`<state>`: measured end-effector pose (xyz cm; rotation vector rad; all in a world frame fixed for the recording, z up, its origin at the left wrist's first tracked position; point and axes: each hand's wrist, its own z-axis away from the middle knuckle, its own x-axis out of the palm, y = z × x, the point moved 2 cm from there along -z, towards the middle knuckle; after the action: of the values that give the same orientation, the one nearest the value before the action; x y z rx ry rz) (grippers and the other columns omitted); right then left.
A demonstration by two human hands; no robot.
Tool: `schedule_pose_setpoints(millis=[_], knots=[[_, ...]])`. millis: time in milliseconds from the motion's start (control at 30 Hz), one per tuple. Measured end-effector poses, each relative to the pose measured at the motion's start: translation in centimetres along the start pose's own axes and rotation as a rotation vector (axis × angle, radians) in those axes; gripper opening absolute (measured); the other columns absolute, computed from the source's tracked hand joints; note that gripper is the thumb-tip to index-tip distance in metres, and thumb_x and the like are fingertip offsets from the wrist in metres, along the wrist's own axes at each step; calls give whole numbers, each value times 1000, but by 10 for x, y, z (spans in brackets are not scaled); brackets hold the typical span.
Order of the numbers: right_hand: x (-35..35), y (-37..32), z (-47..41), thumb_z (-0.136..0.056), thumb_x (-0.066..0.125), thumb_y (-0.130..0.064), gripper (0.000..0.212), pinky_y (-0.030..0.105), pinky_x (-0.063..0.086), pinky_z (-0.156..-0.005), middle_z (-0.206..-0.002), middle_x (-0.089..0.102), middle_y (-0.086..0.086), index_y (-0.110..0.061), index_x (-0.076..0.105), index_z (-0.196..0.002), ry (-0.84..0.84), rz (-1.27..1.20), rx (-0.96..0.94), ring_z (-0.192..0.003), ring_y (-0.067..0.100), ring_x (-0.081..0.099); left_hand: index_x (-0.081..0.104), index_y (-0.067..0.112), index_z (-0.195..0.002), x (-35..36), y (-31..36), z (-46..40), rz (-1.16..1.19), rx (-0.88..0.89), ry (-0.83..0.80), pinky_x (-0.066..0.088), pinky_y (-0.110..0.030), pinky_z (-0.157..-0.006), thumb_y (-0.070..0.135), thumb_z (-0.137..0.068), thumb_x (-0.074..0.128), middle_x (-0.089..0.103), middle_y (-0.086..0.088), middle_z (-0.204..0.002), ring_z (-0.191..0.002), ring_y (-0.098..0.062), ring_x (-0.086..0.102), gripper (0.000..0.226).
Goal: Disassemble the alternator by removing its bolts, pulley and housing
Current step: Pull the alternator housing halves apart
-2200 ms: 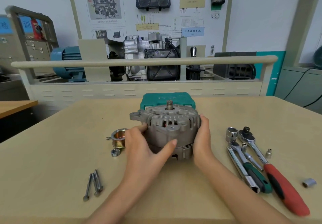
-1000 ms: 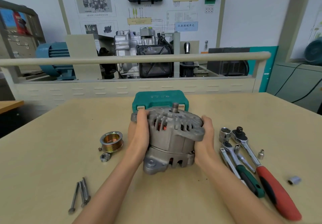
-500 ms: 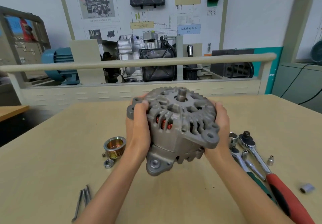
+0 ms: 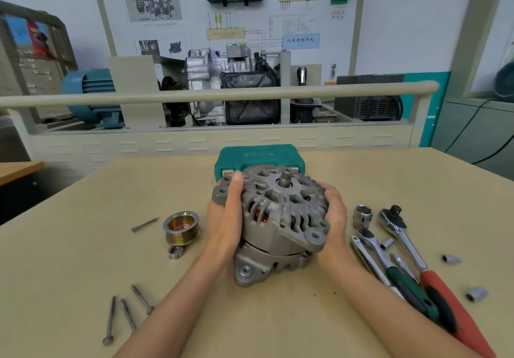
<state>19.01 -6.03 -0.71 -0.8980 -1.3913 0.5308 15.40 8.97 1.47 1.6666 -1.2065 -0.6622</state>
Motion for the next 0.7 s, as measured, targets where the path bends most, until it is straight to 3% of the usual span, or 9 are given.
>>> schedule_pose_setpoints(millis=[67,133,200,333,467,600,700], knots=[[0,0,-2,-95,41,-13,26,33,50,-70,-69,67,1,-15,59,-76,6,-25,28,-74,21,63,67,14,-102,1,0,-1,-13,20,-4,50,-28,-83,72,-81,41,72,-1,-97,-95,-14,66,66],[1,0,-4,-95,41,-14,26,35,51,-72,-69,67,2,-14,60,-76,-3,-43,23,-75,22,63,68,13,-100,0,1,-1,-18,12,39,51,-33,-84,71,-75,35,72,-4,-95,-95,-17,66,71],[4,0,-6,-95,41,-14,27,38,52,-77,-73,68,4,-13,61,-77,-9,-45,22,-79,24,63,68,9,-93,-2,0,0,-28,40,92,51,-30,-79,67,-78,34,71,-6,-90,-90,-18,65,69],[7,0,-6,-94,42,-13,28,35,53,-73,-73,71,4,-13,65,-78,-39,-80,52,-76,24,67,63,4,-82,-6,-4,4,-4,111,170,45,-16,-63,56,-91,43,67,-5,-77,-74,-11,59,56],[7,-7,-2,-93,45,-11,32,29,53,-63,-73,71,5,-14,67,-71,-78,-131,37,-71,20,68,64,-2,-85,-10,0,10,19,198,164,48,-30,-68,62,-78,40,66,-16,-79,-76,-18,60,69],[9,-17,1,-93,42,-7,46,22,54,-57,-69,71,4,-15,72,-59,-152,-206,-43,-67,17,68,66,7,-91,-10,6,13,58,326,183,48,-16,-69,56,-80,41,67,3,-80,-77,-2,62,56],[12,-19,0,-91,44,-11,43,28,56,-67,-72,70,6,-15,72,-57,-185,-221,-31,-72,20,67,65,2,-95,-9,6,14,68,335,185,48,-17,-71,56,-79,42,68,1,-83,-80,-4,64,61]])
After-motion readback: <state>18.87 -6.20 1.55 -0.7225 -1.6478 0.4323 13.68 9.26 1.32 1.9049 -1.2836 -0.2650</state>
